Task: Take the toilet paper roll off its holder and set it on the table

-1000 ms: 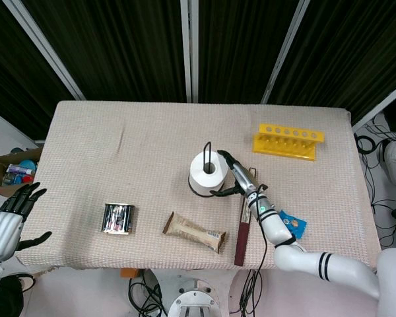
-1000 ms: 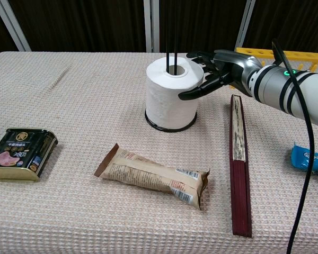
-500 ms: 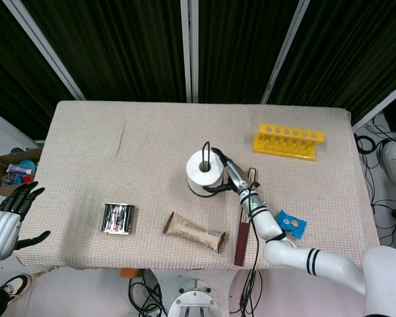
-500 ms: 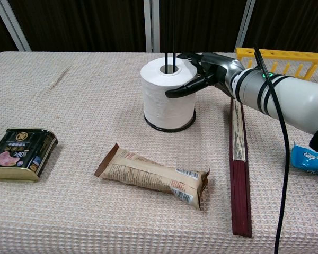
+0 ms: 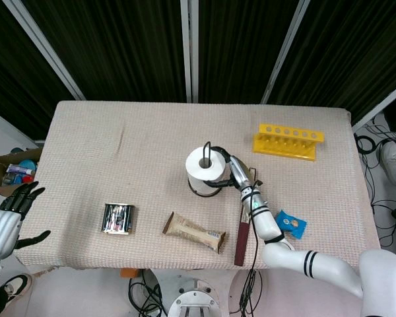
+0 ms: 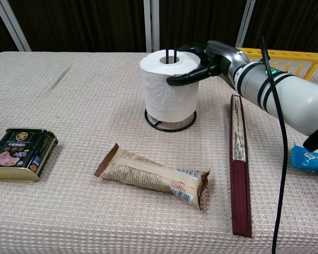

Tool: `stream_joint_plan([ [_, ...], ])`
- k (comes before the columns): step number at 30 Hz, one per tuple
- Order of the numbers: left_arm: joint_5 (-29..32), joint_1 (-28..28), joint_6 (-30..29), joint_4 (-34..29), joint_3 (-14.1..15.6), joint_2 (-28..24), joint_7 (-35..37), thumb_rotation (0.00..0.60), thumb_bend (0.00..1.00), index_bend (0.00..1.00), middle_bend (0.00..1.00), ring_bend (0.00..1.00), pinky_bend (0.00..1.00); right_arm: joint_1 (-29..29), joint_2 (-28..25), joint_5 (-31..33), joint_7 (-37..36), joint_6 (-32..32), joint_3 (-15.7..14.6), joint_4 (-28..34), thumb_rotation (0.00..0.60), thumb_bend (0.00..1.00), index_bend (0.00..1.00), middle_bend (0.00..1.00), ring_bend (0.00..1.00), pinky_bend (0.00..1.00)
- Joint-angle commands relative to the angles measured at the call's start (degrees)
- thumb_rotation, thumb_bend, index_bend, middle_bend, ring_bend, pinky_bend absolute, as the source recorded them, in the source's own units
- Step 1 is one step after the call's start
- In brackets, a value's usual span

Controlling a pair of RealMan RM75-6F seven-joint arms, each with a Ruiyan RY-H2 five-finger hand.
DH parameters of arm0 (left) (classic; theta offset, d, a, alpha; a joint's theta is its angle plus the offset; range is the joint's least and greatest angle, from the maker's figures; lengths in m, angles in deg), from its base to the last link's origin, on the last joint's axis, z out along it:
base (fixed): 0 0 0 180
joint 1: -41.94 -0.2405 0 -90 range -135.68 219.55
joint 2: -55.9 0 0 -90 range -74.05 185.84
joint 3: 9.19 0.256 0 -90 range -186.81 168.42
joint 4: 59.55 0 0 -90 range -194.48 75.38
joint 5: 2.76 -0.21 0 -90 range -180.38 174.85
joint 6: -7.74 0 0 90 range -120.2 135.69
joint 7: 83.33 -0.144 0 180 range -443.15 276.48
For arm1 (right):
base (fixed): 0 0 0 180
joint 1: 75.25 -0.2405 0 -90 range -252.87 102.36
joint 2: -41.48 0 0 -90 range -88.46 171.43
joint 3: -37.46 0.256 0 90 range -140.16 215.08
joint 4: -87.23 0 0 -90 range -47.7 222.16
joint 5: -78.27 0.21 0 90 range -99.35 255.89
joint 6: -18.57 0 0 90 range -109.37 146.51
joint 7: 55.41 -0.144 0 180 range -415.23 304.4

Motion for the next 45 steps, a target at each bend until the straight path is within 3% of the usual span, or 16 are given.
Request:
stream_joint_plan([
  [1, -0.1, -0.1, -0.2, -0.1, 0.0, 0.0, -0.1, 0.6, 0.11, 0.13, 0.07, 0.06, 0.22, 1.4, -1.2, -2.9, -2.7, -2.8, 1.4, 3.5, 0.6, 0.27, 0.58, 0.54, 0.4, 0.49],
  [14, 0.0, 0.0, 0.1, -0.3, 0.0, 0.4, -1.4, 0.6, 0.11, 0.13, 0.07, 0.06, 0.22, 6.0, -9.5, -10.7, -5.7, -15.6, 8.5, 25.0, 0.6, 0.31, 0.6, 0.54, 0.4, 0.49],
  [20, -0.3, 0.2, 0.4, -0.6, 0.1, 0.6, -2.1, 0.6, 0.11, 0.13, 0.07, 0.06, 0.22, 8.5, -14.0, -14.4, -6.6, -19.0, 9.4, 31.9, 0.6, 0.31, 0.6, 0.54, 0.4, 0.49],
  [25, -0.3, 0.2, 0.4, -0.7, 0.1, 0.6, -2.4, 0.6, 0.11, 0.13, 0.07, 0.06, 0.22, 13.2, -19.3, -20.9, -9.2, -21.3, 5.4, 34.7, 0.6, 0.3, 0.6, 0.54, 0.4, 0.49],
  [33, -0.3, 0.6, 1.4, -0.9, 0.3, 1.0, -3.1, 0.6, 0.11, 0.13, 0.07, 0.06, 0.22, 18.8, -29.2, -29.7, -16.3, -18.1, -6.2, 33.0, 0.6, 0.3, 0.6, 0.54, 0.4, 0.49],
  [40, -0.9, 0.6, 1.0, -1.2, 0.4, 1.1, -3.7, 0.6, 0.11, 0.13, 0.07, 0.06, 0.22, 18.1, -27.5, -29.7, -19.4, -12.8, -12.5, 24.9, 0.6, 0.3, 0.6, 0.54, 0.39, 0.49],
  [45, -0.6, 0.6, 1.2, -1.1, 0.4, 1.1, -3.5, 0.6, 0.11, 0.13, 0.07, 0.06, 0.22, 16.3, -22.4, -28.7, -18.4, -10.0, -14.1, 19.7, 0.6, 0.31, 0.6, 0.54, 0.39, 0.49],
])
